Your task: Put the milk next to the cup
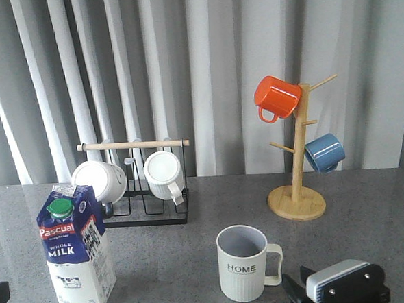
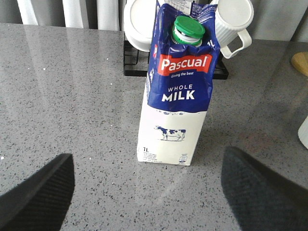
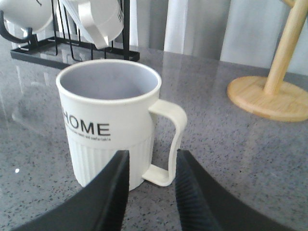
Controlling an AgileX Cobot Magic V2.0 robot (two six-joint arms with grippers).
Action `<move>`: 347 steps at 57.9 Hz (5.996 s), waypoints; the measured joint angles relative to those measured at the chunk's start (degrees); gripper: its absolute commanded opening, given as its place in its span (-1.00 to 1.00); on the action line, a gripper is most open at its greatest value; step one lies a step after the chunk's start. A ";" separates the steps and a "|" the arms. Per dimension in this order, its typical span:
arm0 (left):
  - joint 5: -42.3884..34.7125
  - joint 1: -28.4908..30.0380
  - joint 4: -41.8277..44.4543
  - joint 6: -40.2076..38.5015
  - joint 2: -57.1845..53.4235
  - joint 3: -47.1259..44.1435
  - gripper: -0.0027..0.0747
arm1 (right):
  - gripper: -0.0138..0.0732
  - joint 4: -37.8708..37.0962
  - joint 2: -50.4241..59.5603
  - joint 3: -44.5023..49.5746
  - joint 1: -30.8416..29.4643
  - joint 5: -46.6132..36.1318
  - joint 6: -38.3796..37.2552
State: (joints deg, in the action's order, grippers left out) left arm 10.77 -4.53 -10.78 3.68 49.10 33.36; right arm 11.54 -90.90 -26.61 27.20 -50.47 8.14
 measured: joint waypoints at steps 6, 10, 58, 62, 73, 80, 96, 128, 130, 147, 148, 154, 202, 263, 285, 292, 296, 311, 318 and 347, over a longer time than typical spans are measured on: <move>0.05 0.00 0.00 0.00 0.00 0.00 0.59 | -0.11 -0.05 4.94 2.12 0.00 0.44 0.16; 0.05 0.00 0.00 0.00 0.00 0.00 0.59 | -0.11 0.00 7.73 2.19 0.00 2.94 1.38; 2.65 0.00 0.00 0.00 0.00 0.00 0.59 | -0.70 23.81 40.24 -6.55 -20.32 44.52 38.07; 2.65 0.00 0.00 0.00 0.00 0.00 0.59 | -0.69 23.75 42.17 -6.55 -23.06 47.15 39.33; 2.65 0.00 0.00 0.00 0.00 0.00 0.59 | -0.69 23.70 46.68 -6.55 -26.60 51.17 40.00; 2.65 0.00 0.00 0.00 0.00 0.00 0.59 | -0.69 25.19 49.62 -6.55 -26.61 52.74 40.00; 2.65 0.00 0.00 0.00 0.00 0.00 0.59 | -0.69 27.26 52.80 -6.55 -26.61 52.75 40.00; -5.37 -5.87 -2.67 -2.24 0.71 0.00 0.59 | -0.69 27.41 52.80 -6.55 -26.61 52.98 40.24; -6.76 -6.36 -2.67 -1.76 0.71 0.00 0.59 | -0.69 27.41 52.80 -6.55 -26.61 52.98 40.24; -19.80 -7.77 -2.67 6.35 2.89 0.00 0.59 | -0.69 27.41 52.80 -6.55 -26.61 52.98 40.24; -20.25 -7.77 -2.67 6.53 3.47 0.00 0.59 | -0.69 27.41 52.80 -6.55 -26.61 52.98 40.24; -21.31 -7.77 -2.67 6.85 7.51 0.00 0.59 | -0.69 27.41 52.80 -6.55 -26.61 52.98 40.24; -39.90 -15.10 6.85 3.15 22.17 0.00 0.59 | -0.69 27.41 52.80 -6.55 -26.61 52.98 40.24; -56.65 -15.10 -12.20 9.63 33.49 0.05 0.59 | -0.69 27.41 52.80 -6.55 -26.61 52.98 40.24; -59.45 -15.15 -8.06 8.20 37.31 0.48 0.59 | -0.69 27.41 52.80 -6.55 -26.65 52.98 40.29; -60.04 -14.64 -8.28 8.16 37.31 1.02 0.59 | -0.69 27.41 52.80 -6.55 -26.65 52.98 40.29; -59.24 -13.97 -8.50 8.16 37.31 1.84 0.59 | -0.69 27.41 52.80 -6.55 -26.65 52.98 40.29; -56.54 -13.33 -8.38 8.34 37.31 4.49 0.59 | -0.69 27.41 52.80 -6.55 -26.65 52.98 40.34; -56.16 -13.33 -8.39 9.51 37.93 5.00 0.59 | -0.69 27.41 52.80 -6.55 -26.65 52.98 40.34; -58.95 -13.33 -8.39 10.08 42.39 5.07 0.59 | -0.69 27.41 52.80 -6.55 -26.65 53.03 40.39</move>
State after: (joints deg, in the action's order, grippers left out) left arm -48.18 -17.86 -19.17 13.76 91.49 38.43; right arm 38.96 -38.09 -33.16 0.55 2.56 48.53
